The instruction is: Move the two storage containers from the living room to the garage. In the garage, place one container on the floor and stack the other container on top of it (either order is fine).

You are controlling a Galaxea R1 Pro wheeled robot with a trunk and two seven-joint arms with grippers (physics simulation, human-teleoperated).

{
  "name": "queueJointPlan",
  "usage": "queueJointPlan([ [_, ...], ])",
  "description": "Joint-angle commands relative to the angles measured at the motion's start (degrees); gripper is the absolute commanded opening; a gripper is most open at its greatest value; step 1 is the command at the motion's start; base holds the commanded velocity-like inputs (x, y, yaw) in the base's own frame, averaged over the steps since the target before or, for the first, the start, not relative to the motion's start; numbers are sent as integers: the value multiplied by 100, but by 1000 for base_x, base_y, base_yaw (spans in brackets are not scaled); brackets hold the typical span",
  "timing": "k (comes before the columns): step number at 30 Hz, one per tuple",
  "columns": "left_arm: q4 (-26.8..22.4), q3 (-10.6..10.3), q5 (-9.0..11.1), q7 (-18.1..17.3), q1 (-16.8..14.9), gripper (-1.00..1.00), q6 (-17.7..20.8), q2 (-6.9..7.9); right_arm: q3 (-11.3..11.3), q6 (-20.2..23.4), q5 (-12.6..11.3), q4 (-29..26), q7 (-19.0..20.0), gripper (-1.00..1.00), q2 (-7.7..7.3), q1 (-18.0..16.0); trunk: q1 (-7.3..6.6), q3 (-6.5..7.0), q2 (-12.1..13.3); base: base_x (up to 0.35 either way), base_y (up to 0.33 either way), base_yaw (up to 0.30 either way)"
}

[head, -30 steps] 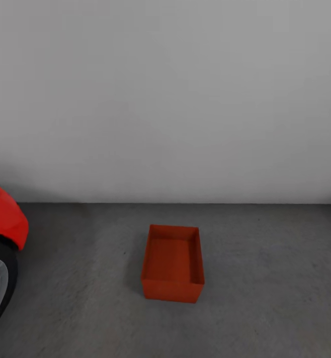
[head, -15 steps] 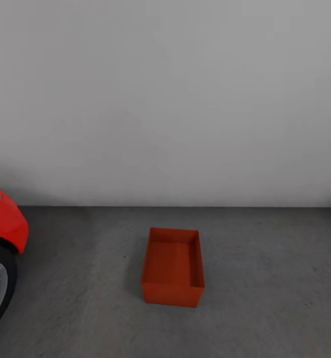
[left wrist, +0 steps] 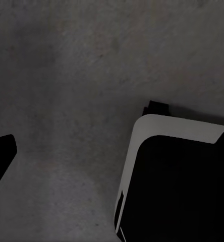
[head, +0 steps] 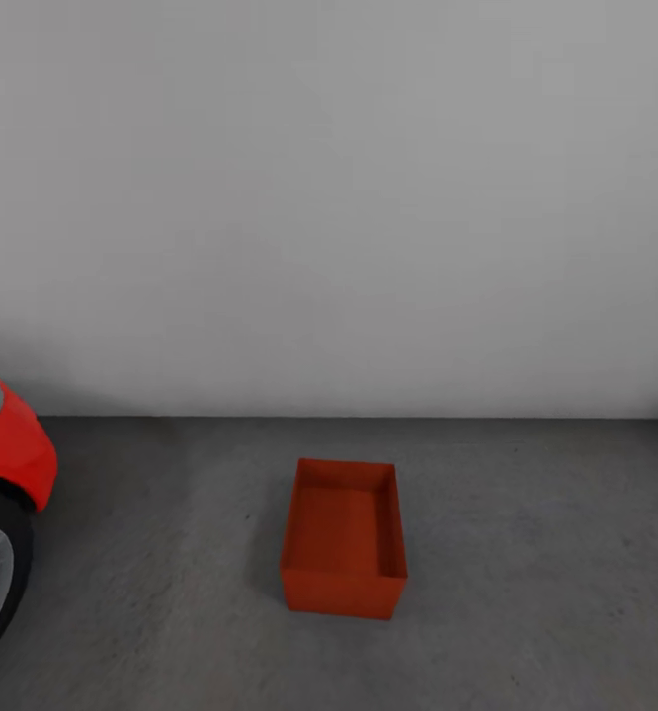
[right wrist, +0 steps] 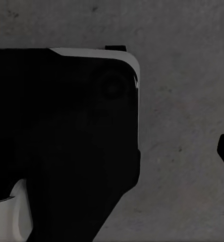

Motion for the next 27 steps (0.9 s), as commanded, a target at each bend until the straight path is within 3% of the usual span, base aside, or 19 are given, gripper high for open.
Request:
queueJointPlan([
  [1,5,15,44,3,-4,100,-22,0,54,-32,-50,18,-10,100,7,-1,2,2,-7,0,0,0],
  [27,5,15,44,-1,-4,100,-22,0,63,-28,-37,21,-10,100,25,10,2,242,-7,0,0,0],
])
